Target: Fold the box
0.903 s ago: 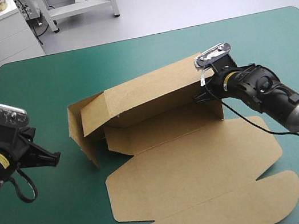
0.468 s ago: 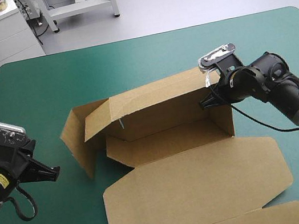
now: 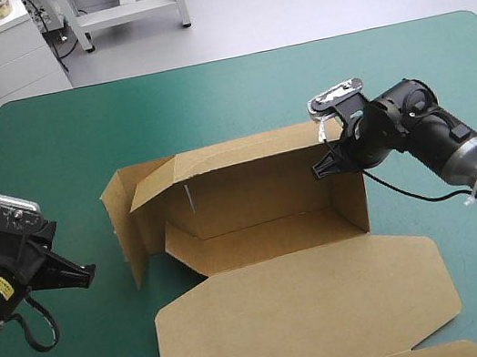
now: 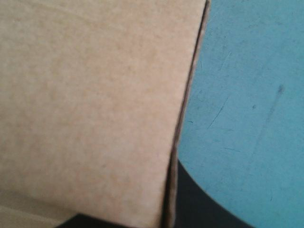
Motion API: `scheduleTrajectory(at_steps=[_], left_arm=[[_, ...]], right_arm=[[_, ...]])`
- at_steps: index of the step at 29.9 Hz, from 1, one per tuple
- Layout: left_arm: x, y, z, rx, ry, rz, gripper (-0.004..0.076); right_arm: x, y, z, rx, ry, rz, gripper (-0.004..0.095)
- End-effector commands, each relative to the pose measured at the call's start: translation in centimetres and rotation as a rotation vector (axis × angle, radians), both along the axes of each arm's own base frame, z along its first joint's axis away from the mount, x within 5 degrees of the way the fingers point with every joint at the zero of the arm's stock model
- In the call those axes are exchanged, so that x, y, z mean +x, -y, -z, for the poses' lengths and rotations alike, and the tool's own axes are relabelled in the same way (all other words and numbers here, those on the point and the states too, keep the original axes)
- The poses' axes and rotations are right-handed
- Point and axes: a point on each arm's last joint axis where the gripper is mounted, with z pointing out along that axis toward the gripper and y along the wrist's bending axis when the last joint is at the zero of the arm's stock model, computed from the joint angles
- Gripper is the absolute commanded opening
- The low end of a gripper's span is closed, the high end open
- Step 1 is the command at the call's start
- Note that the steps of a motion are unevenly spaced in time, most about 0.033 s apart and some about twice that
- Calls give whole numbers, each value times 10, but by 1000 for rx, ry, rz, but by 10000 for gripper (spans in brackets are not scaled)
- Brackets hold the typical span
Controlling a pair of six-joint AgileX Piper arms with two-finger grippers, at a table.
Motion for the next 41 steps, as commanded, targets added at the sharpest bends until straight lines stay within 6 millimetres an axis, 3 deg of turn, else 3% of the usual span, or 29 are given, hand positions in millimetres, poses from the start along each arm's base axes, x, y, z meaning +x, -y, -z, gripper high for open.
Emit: scheduleTrajectory(at_steps=[1, 5, 10, 13, 18, 20, 28, 33, 38, 41], left_arm=[[0, 0, -13, -25, 93, 7, 13], [0, 0, -13, -25, 95, 7, 13], [0, 0, -13, -31, 92, 10, 13], [0, 1, -13, -33, 91, 10, 13], [0, 2, -13, -47, 86, 16, 13], [0, 2, -13, -48, 86, 16, 13], [0, 2, -13, -50, 85, 17, 13], [0, 2, -13, -50, 85, 17, 13], [0, 2, -13, -50, 85, 17, 13], [0, 2, -13, -50, 85, 17, 13]], right_arm=[[12, -1, 14, -52, -26, -37, -20], [34, -6, 27, -4, -14, -26, -20], [61, -7, 25, 35, 31, 3, 31], [71, -10, 16, 60, 54, 11, 204], [73, -12, -6, 73, 98, -15, 703], [72, -12, -17, 78, 111, -16, 814], [44, 2, -75, 97, 231, -15, 809], [5, 18, -110, 109, 276, -12, 809], [-21, 28, -130, 121, 303, -9, 809], [-26, 30, -129, 112, 275, -6, 809]])
